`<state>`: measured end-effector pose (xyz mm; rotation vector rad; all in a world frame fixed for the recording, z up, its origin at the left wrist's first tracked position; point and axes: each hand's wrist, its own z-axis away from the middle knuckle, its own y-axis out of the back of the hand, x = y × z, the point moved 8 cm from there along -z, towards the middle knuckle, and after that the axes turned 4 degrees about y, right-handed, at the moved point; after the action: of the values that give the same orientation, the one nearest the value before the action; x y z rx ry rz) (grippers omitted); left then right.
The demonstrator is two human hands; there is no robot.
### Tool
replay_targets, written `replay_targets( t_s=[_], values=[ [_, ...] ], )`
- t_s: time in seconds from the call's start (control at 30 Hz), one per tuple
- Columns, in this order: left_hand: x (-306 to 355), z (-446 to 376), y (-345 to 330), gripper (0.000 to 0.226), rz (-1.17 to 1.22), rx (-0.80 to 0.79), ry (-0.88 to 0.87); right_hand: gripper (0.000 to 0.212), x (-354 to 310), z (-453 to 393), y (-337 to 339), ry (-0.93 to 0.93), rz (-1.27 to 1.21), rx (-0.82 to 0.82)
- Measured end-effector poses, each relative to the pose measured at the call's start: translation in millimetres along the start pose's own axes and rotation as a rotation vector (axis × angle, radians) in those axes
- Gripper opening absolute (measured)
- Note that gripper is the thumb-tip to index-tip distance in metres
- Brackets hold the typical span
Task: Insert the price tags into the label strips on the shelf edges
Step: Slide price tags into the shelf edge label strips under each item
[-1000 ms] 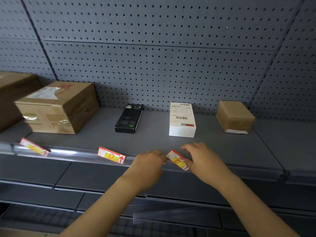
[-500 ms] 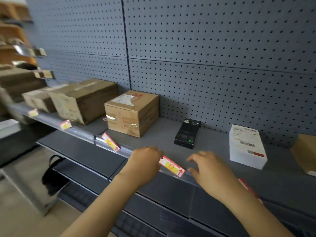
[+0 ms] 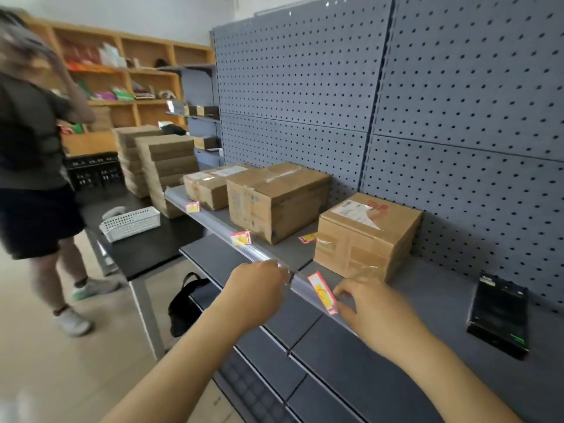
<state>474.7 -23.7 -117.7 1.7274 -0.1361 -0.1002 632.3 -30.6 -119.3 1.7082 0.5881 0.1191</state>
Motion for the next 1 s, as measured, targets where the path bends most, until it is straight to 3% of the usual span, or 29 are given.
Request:
replay_targets(
  t_s=[0.5,0.7,1.0],
  values=[
    [-121.0,-125.4,-26.2,0.028,0.036,-0.072,0.084,0.021,-8.9,-194.5,-83.7,0.028,-0.061,-0.067],
    [-152.7,-168.4,-37.0,0.023,0.056,-0.069,0.036,0.025,18.1,-237.1,-120.3,-0.165,-0.005,-0.143],
    [-169.4,-212.7,-69.5,0.025,-0.005,-0.137,-0.261,0.034,48.4,-261.4,-153.1,-0.471,0.062,-0.188]
  ],
)
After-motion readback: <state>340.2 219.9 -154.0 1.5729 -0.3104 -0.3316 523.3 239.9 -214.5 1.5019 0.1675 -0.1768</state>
